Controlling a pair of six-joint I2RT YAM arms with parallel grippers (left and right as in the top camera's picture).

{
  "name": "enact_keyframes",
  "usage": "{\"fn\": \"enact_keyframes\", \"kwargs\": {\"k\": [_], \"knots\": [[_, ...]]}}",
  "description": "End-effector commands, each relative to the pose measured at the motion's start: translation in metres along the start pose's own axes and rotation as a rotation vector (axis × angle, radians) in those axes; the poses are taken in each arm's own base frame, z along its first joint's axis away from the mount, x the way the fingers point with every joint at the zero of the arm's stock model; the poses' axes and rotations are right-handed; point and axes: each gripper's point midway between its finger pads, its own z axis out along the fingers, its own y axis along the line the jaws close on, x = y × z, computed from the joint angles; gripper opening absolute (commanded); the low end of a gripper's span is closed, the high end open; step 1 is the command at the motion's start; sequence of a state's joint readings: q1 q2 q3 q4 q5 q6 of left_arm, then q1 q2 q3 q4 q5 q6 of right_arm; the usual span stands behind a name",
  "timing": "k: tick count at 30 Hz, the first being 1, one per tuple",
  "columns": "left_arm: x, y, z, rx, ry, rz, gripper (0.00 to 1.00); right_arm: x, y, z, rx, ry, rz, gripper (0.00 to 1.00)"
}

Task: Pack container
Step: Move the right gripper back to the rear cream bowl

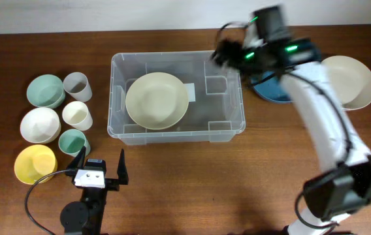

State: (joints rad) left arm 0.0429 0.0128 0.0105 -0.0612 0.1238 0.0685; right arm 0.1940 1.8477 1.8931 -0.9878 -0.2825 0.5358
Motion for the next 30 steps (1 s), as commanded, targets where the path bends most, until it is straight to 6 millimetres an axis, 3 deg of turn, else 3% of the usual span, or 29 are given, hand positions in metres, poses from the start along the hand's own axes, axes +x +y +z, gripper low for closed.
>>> {"fn": "enact_keyframes", "kwargs": {"k": [1, 3, 4, 5, 9, 13, 14, 20, 30], "knots": [[0.001, 0.000, 0.000, 0.000, 0.001, 0.015, 0.99, -0.049, -0.075, -0.052, 0.216, -0.168, 0.115, 0.99], [0.001, 0.000, 0.000, 0.000, 0.001, 0.015, 1.00, -0.057, -0.126, -0.069, 0.310, -0.191, 0.249, 0.99], [0.001, 0.000, 0.000, 0.000, 0.001, 0.015, 0.99, -0.057, -0.167, -0.080, 0.357, -0.183, 0.365, 0.99], [0.001, 0.000, 0.000, 0.000, 0.001, 0.015, 0.99, -0.056, -0.190, -0.086, 0.379, -0.178, 0.428, 0.99], [0.001, 0.000, 0.000, 0.000, 0.001, 0.015, 0.99, -0.048, -0.265, -0.101, 0.447, -0.178, 0.626, 0.99], [0.001, 0.000, 0.000, 0.000, 0.001, 0.015, 0.99, -0.044, -0.321, -0.108, 0.494, -0.190, 0.735, 0.98], [0.001, 0.000, 0.000, 0.000, 0.001, 0.015, 0.99, -0.043, -0.343, -0.110, 0.508, -0.201, 0.773, 0.98], [0.001, 0.000, 0.000, 0.000, 0.001, 0.015, 0.99, -0.047, -0.386, -0.099, 0.524, -0.218, 0.829, 0.98], [0.001, 0.000, 0.000, 0.000, 0.001, 0.015, 0.99, -0.039, -0.428, -0.055, 0.582, -0.180, 0.889, 0.98]]}}
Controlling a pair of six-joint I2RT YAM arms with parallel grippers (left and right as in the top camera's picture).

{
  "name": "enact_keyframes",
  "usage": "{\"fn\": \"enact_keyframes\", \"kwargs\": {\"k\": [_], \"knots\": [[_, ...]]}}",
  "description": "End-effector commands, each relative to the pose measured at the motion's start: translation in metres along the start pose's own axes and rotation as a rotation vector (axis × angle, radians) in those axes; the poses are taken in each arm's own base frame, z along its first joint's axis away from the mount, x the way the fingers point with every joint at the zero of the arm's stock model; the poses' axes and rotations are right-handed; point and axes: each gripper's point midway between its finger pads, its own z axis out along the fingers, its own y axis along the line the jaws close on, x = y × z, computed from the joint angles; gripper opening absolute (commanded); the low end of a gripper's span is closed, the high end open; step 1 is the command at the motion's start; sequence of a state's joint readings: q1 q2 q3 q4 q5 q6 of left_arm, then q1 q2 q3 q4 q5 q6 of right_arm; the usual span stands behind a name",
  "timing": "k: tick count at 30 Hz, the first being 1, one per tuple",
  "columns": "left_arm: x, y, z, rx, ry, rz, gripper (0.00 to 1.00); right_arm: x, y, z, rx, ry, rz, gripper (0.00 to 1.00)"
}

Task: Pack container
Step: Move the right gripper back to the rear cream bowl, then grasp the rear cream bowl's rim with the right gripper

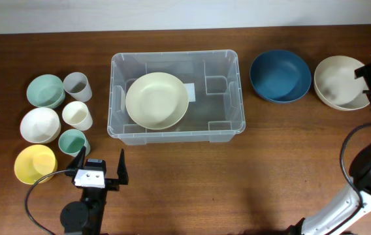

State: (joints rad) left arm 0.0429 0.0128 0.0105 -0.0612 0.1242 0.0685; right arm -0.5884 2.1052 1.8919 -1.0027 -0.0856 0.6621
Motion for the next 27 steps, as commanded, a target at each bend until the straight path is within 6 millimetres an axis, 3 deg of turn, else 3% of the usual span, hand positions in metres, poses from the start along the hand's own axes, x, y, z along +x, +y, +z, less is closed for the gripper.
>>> {"fn": "enact_keyframes", "kwargs": {"k": [1, 11, 20, 27], "knots": [[0.001, 0.000, 0.000, 0.000, 0.001, 0.015, 0.99, 0.002, -0.012, 0.029, 0.062, 0.017, 0.024, 0.99], [0.001, 0.000, 0.000, 0.000, 0.001, 0.015, 0.99, -0.001, -0.026, 0.059, 0.122, 0.016, 0.033, 1.00], [0.001, 0.000, 0.000, 0.000, 0.001, 0.015, 0.99, 0.002, -0.046, 0.080, 0.172, 0.048, 0.051, 0.89], [0.001, 0.000, 0.000, 0.000, 0.001, 0.015, 1.00, -0.001, -0.049, 0.082, 0.172, 0.042, 0.030, 0.83]]}}
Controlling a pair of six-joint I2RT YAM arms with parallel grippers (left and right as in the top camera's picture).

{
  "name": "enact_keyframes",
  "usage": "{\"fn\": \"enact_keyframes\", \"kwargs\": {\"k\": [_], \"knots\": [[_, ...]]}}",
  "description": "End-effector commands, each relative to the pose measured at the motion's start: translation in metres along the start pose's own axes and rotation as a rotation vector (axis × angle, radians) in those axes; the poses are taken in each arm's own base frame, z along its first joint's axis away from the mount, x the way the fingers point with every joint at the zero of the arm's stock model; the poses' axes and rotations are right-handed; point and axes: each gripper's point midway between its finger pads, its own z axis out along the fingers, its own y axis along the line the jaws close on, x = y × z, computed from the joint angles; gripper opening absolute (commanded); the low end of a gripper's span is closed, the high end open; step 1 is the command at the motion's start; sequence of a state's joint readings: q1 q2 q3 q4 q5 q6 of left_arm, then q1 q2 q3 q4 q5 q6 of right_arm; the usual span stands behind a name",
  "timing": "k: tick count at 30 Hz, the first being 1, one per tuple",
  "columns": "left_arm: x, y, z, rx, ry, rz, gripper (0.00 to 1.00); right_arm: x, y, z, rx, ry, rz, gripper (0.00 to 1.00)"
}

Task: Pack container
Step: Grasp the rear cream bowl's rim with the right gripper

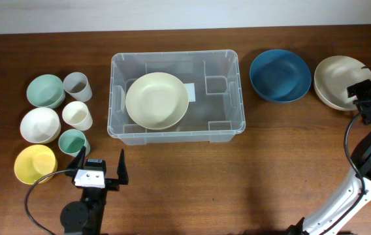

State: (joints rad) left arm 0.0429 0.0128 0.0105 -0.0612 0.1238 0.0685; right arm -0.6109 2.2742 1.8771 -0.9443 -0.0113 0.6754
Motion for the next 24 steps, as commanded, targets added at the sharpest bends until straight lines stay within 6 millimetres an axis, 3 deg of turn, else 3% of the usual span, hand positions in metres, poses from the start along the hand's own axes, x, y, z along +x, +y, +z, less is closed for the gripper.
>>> {"fn": "enact_keyframes", "kwargs": {"k": [1, 8, 17, 24], "knots": [[0.001, 0.000, 0.000, 0.000, 0.001, 0.015, 0.99, -0.002, -0.009, 0.009, 0.031, -0.008, -0.014, 0.83], [0.001, 0.000, 0.000, 0.000, 0.001, 0.015, 0.99, 0.000, -0.011, 0.014, 0.033, -0.005, -0.017, 0.67], [0.001, 0.000, 0.000, 0.000, 0.001, 0.015, 0.99, 0.002, -0.016, 0.024, 0.057, 0.005, -0.017, 0.62], [0.001, 0.000, 0.000, 0.000, 0.001, 0.015, 0.99, 0.003, -0.020, 0.031, 0.068, 0.014, -0.013, 0.52]]}}
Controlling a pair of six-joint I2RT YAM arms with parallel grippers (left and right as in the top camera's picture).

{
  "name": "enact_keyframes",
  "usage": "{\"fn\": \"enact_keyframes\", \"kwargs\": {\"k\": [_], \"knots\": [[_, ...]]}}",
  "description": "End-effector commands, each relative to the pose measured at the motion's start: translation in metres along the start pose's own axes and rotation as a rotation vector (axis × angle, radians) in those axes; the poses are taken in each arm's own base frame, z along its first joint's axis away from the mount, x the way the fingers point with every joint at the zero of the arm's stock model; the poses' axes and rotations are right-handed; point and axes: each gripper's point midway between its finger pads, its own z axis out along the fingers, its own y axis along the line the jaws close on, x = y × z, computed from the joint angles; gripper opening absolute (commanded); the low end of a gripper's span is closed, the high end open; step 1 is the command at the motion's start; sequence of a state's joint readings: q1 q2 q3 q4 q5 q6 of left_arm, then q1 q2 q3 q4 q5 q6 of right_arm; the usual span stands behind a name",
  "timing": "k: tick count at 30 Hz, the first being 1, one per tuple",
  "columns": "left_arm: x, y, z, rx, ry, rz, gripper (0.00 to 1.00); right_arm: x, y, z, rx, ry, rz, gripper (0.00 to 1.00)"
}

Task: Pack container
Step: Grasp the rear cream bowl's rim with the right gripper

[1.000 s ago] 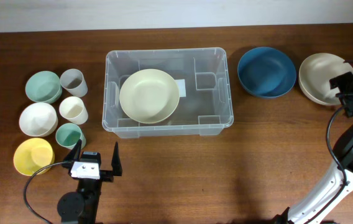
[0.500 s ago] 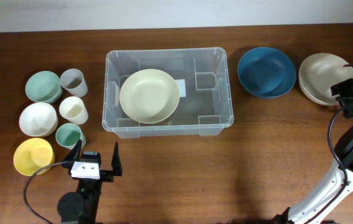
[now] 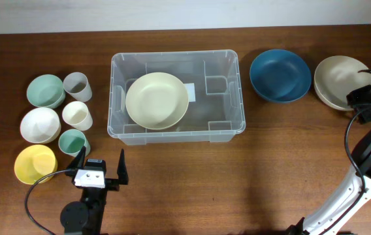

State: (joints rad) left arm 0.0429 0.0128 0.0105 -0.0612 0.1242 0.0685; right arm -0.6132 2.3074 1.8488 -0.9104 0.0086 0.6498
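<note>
A clear plastic container [image 3: 228,124] stands in the middle of the table with a cream plate [image 3: 157,100] lying in its left half. Right of it sit a blue bowl [image 3: 280,76] and a cream bowl [image 3: 336,79]. My right gripper [image 3: 361,104] is at the cream bowl's near right rim; its dark fingers overlap the rim and their spread cannot be made out. My left gripper [image 3: 100,164] rests at the front left, open and empty.
Left of the container stand a green bowl [image 3: 46,91], grey cup [image 3: 77,85], white cup [image 3: 77,115], white bowl [image 3: 40,125], teal cup [image 3: 73,141] and yellow bowl [image 3: 35,163]. The right arm's cable [image 3: 350,140] loops near the right edge.
My right gripper has shifted a little toward the front along the cream bowl's right rim. The bowls, the container and the left arm have not moved.
First my right arm reached over the container's back right corner, covering part of the blue bowl. Then it stood at the far right beside the cream bowl. After that it was at that bowl's right rim, where it still is. The plate stayed in the container throughout.
</note>
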Motion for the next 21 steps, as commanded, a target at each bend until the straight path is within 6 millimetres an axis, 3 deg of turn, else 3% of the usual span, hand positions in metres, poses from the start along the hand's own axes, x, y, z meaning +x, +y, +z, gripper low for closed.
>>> {"fn": "enact_keyframes", "kwargs": {"k": [1, 5, 10, 17, 21], "knots": [[0.001, 0.000, 0.000, 0.000, 0.001, 0.015, 0.99, 0.000, -0.012, 0.011, 0.037, 0.007, 0.012, 0.48], [0.001, 0.000, 0.000, 0.000, 0.001, 0.015, 0.99, -0.002, -0.017, 0.015, 0.043, 0.012, 0.023, 0.37], [0.001, 0.000, 0.000, 0.000, 0.001, 0.015, 0.99, -0.005, -0.028, 0.020, 0.056, 0.024, 0.046, 0.04], [0.001, 0.000, 0.000, 0.000, 0.001, 0.015, 0.99, -0.015, -0.045, 0.020, 0.030, 0.046, 0.101, 0.04], [0.001, 0.000, 0.000, 0.000, 0.001, 0.015, 0.99, -0.019, -0.048, 0.018, -0.069, 0.103, 0.144, 0.04]]}}
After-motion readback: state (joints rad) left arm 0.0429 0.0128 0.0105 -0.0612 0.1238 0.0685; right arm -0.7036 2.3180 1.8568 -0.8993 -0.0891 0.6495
